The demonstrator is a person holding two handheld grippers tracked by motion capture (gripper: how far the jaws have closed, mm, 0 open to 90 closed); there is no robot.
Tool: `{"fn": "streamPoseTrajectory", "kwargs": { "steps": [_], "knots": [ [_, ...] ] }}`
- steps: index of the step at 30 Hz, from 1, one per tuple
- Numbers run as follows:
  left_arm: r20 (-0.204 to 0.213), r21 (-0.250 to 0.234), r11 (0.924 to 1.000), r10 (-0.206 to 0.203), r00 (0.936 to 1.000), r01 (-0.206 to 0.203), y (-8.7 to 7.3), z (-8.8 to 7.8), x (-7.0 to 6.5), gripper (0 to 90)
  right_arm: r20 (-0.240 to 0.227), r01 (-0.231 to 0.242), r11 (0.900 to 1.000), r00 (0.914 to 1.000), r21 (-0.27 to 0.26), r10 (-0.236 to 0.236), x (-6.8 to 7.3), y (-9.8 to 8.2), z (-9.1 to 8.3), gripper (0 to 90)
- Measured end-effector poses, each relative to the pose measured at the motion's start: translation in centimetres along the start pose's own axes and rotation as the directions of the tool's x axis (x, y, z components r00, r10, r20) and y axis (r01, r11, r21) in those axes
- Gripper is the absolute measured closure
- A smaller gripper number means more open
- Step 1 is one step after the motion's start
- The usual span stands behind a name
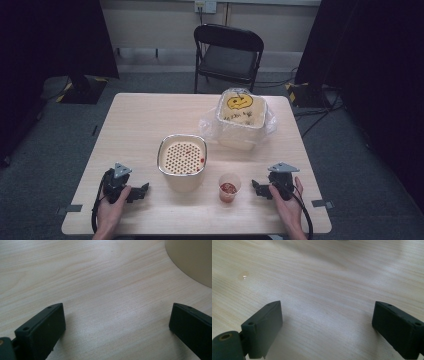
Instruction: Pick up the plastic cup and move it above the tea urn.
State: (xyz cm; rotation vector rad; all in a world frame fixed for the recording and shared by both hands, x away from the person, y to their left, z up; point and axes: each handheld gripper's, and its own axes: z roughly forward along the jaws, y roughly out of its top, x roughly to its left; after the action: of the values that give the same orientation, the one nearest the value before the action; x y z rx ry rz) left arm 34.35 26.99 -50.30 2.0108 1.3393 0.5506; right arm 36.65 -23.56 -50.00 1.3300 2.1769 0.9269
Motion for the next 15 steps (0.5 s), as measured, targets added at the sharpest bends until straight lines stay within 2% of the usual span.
{"fn": "streamPoseTrajectory", "kwargs": {
  "steps": [5, 8, 12, 15],
  "knots": [
    [-0.004, -0.003, 1.0, 0.0, 1.0, 0.0, -0.05, -0.04, -0.02, 0.3, 0.006, -0.006, 1.0, 1.0, -0.001, 0.006, 0.06, -0.02, -0.02, 8.8],
    [-0.003, -0.003, 1.0, 0.0, 1.0, 0.0, -0.05, -0.04, -0.02, 0.3, 0.03, -0.027, 1.0, 0.9992, -0.001, 0.027, 0.39, -0.03, -0.03, 9.0],
    [-0.003, -0.003, 1.0, -0.001, 1.0, 0.001, -0.05, -0.03, -0.02, 0.3, 0.046, -0.046, 0.999, 0.9979, 0.007, 0.046, 0.71, 0.11, -0.32, 14.5],
    [-0.003, -0.003, 1.0, -0.001, 1.0, 0.001, -0.05, -0.04, -0.02, 0.3, 0.028, -0.031, 0.999, 0.9991, 0.006, 0.031, 0.9, 0.1, -0.53, 13.4]
  ]
}}
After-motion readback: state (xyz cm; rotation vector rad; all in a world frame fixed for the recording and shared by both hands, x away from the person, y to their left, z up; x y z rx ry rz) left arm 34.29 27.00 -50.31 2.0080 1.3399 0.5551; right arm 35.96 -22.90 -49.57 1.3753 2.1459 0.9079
